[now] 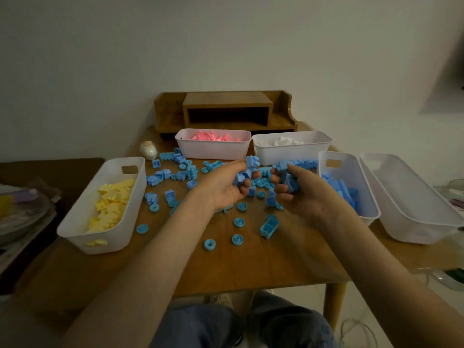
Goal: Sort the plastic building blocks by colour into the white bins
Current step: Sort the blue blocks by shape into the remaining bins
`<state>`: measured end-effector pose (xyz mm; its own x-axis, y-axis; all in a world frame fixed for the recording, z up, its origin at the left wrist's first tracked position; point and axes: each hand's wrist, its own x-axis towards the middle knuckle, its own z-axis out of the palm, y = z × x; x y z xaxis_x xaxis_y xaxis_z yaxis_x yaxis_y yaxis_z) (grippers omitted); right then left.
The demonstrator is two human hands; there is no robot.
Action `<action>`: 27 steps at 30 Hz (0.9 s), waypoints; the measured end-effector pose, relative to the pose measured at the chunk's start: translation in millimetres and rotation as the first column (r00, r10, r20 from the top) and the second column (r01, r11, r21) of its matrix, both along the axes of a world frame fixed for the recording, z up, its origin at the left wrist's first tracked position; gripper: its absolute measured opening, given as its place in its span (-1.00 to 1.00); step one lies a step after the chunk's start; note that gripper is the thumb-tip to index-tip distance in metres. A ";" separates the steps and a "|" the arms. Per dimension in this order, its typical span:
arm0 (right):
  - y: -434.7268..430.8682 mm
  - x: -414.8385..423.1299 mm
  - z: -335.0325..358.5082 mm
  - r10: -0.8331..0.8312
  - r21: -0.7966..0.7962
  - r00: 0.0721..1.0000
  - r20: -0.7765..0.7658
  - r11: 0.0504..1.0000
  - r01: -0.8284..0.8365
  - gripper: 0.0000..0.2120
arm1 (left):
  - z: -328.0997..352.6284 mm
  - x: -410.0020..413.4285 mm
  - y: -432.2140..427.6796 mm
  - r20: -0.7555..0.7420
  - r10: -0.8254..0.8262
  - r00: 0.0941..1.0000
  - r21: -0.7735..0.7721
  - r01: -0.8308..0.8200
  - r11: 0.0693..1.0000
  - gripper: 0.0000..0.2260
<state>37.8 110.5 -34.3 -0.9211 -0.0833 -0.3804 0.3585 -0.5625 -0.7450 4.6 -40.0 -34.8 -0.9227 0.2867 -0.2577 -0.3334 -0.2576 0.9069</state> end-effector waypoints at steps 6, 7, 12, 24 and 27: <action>22.9 1.2 12.7 0.152 0.868 0.902 -0.404 0.374 0.326 -0.83 | 6.6 2.8 16.7 -0.070 -0.004 0.998 -0.151 -0.006 0.988 -0.89; 32.8 2.9 12.4 0.214 0.888 0.862 -0.460 0.112 0.446 -0.86 | 6.8 1.3 22.9 -0.148 -0.014 0.989 -0.244 -0.023 0.970 -0.87; 90.4 -3.7 -0.1 0.326 0.829 0.918 -0.225 -0.430 0.356 -0.86 | 10.2 -4.8 60.3 -0.417 -0.138 0.898 -0.487 -0.093 0.868 -0.85; 132.6 -10.5 -2.7 0.198 0.919 0.962 -0.189 -0.310 0.244 -0.44 | -3.6 7.0 164.8 -0.459 -0.761 0.457 -0.883 -0.328 0.336 -0.71; 129.5 -11.3 -3.5 0.196 0.907 0.926 -0.322 -0.216 0.362 -0.50 | -5.1 5.3 172.3 -0.332 -0.843 0.424 -0.915 -0.363 0.177 -0.59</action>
